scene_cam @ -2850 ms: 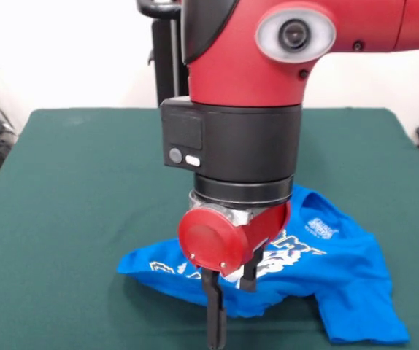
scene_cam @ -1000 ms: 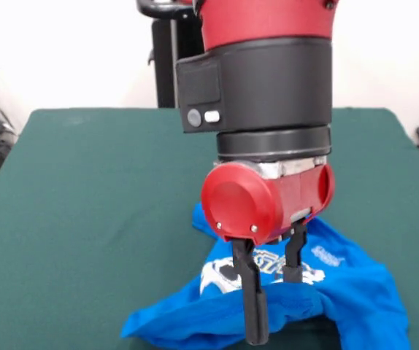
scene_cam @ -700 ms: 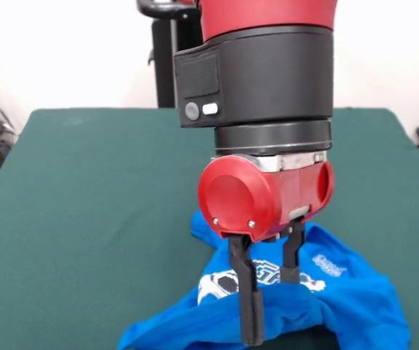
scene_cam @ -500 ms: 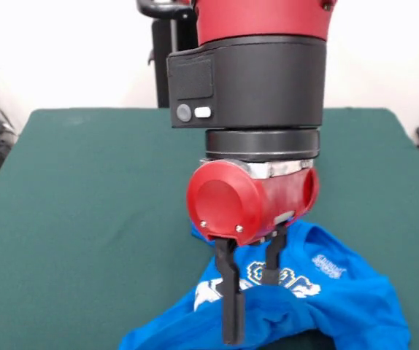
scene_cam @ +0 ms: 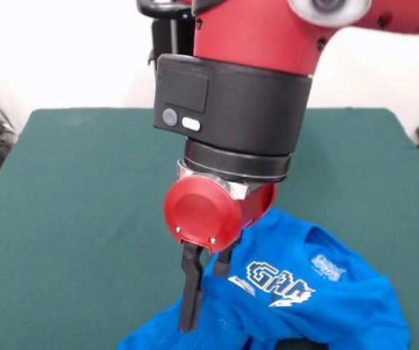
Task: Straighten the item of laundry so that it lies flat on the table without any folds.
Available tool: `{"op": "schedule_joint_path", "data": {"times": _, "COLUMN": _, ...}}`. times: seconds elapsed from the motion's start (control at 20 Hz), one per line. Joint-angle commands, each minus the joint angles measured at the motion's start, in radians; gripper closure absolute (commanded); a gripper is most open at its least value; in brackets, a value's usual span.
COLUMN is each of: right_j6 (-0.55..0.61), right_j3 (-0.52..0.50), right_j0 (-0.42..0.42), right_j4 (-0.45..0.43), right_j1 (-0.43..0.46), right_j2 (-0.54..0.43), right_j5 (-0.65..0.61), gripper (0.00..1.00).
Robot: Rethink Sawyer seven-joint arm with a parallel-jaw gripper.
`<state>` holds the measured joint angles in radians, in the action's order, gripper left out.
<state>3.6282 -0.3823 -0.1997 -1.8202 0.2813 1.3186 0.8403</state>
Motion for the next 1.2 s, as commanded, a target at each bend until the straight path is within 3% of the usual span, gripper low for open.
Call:
{"op": "schedule_joint_path", "data": {"times": 0.05, "right_j6": -0.022, "right_j3": -0.028, "right_j0": -0.021, "right_j4": -0.037, "right_j1": 0.06, "right_j2": 0.022, "right_j5": 0.182, "gripper": 0.0}}
{"op": "schedule_joint_path", "data": {"times": 0.7, "right_j6": 0.019, "right_j3": -0.011, "right_j0": -0.044, "right_j4": -0.029, "right_j1": 0.005, "right_j2": 0.054, "right_j5": 0.305, "gripper": 0.0}}
{"op": "schedule_joint_path", "data": {"times": 1.2, "right_j6": -0.009, "right_j3": -0.007, "right_j0": -0.025, "right_j4": 0.085, "right_j1": -0.066, "right_j2": -0.031, "right_j5": 0.145, "gripper": 0.0}}
